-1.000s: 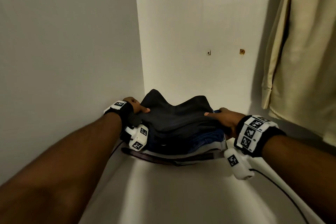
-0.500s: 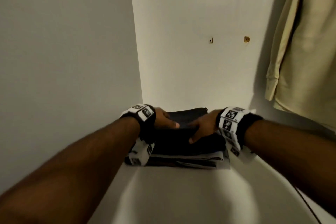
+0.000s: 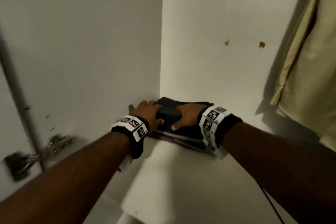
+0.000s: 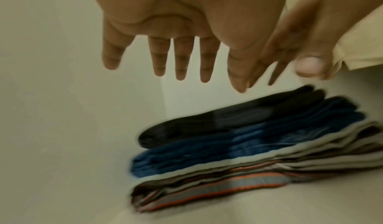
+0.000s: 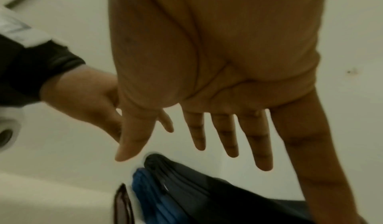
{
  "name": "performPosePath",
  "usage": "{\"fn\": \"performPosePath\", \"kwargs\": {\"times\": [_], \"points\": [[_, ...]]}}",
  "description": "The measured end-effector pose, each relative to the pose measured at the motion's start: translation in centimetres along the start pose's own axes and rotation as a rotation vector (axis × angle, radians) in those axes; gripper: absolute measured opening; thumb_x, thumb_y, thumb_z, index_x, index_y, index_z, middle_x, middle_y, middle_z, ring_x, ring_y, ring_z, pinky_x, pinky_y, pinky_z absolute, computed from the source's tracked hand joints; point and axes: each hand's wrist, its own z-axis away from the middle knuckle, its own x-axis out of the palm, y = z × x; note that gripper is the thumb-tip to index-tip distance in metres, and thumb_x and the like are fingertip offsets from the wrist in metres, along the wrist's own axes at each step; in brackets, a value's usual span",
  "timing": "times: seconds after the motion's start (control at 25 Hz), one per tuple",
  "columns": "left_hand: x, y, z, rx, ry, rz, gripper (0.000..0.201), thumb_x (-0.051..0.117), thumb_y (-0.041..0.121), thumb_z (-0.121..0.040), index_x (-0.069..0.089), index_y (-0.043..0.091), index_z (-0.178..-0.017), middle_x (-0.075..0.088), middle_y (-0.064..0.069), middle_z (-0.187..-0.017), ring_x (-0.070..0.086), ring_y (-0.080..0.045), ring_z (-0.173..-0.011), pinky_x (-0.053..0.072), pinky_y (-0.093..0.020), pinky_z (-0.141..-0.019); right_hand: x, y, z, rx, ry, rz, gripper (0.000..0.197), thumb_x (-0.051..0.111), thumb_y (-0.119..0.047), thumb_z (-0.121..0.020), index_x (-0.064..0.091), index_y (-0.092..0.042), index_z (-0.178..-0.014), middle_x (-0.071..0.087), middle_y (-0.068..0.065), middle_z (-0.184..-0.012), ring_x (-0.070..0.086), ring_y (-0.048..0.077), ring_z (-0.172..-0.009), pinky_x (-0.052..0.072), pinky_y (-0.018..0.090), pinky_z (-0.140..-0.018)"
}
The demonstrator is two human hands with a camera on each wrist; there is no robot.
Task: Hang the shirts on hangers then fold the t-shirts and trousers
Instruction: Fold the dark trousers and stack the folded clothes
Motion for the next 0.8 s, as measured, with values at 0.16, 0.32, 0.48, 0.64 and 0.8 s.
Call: {"fn": "performPosePath", "kwargs": {"times": [0.16, 0.32, 0.48, 0.64, 0.8], "points": [[-2.4, -4.2, 12.5, -0.208, 0.086, -0.022, 0.054, 0.047, 0.043, -0.094, 0.031, 0.03, -0.144, 0.042, 0.001, -0.145, 0.04, -0.026, -0.13, 0.037, -0.043, -0.103, 0.6, -9.7, 3.5, -0.223, 0.047, -0.047, 0.069, 0.07, -0.051, -0.079, 0.049, -0.019, -0.136, 0.055, 0.002, -0.133, 0.053, 0.022, -0.117, 0.043, 0.031, -0.099], [-2.6, -6.7, 24.9, -0.414, 0.101, 0.004, 0.049, 0.048, 0.04, -0.095, 0.037, 0.029, -0.141, 0.047, -0.002, -0.141, 0.047, -0.026, -0.125, 0.043, -0.04, -0.1, 5.7, -19.0, 9.5, -0.403, -0.039, -0.044, 0.076, 0.069, -0.054, -0.078, 0.043, -0.021, -0.141, 0.048, 0.001, -0.142, 0.047, 0.021, -0.126, 0.041, 0.032, -0.099], [0.6, -8.9, 43.1, -0.701, 0.053, 0.078, 0.043, 0.047, 0.04, -0.095, 0.044, 0.03, -0.137, 0.05, 0.0, -0.139, 0.049, -0.023, -0.124, 0.043, -0.038, -0.099, 14.6, -31.5, 19.3, -0.691, -0.233, 0.062, 0.077, 0.068, -0.057, -0.078, 0.041, -0.024, -0.142, 0.047, 0.001, -0.142, 0.048, 0.022, -0.125, 0.043, 0.036, -0.1], [3.7, -9.6, 64.3, -1.056, -0.042, 0.139, 0.03, 0.048, 0.035, -0.094, 0.057, 0.026, -0.122, 0.059, -0.002, -0.125, 0.057, -0.026, -0.111, 0.049, -0.037, -0.088, 23.2, -44.1, 31.2, -0.949, -0.366, 0.154, 0.073, 0.067, -0.056, -0.079, 0.041, -0.028, -0.141, 0.047, 0.0, -0.143, 0.049, 0.024, -0.126, 0.043, 0.037, -0.1], [4.4, -7.7, 88.0, -1.461, -0.148, 0.142, 0.031, 0.049, 0.035, -0.093, 0.056, 0.024, -0.121, 0.058, -0.005, -0.127, 0.056, -0.029, -0.114, 0.048, -0.038, -0.092, 30.2, -57.3, 46.2, -1.279, -0.445, 0.255, 0.073, 0.067, -0.056, -0.079, 0.044, -0.023, -0.139, 0.047, 0.0, -0.144, 0.046, 0.023, -0.129, 0.041, 0.036, -0.102]]}}
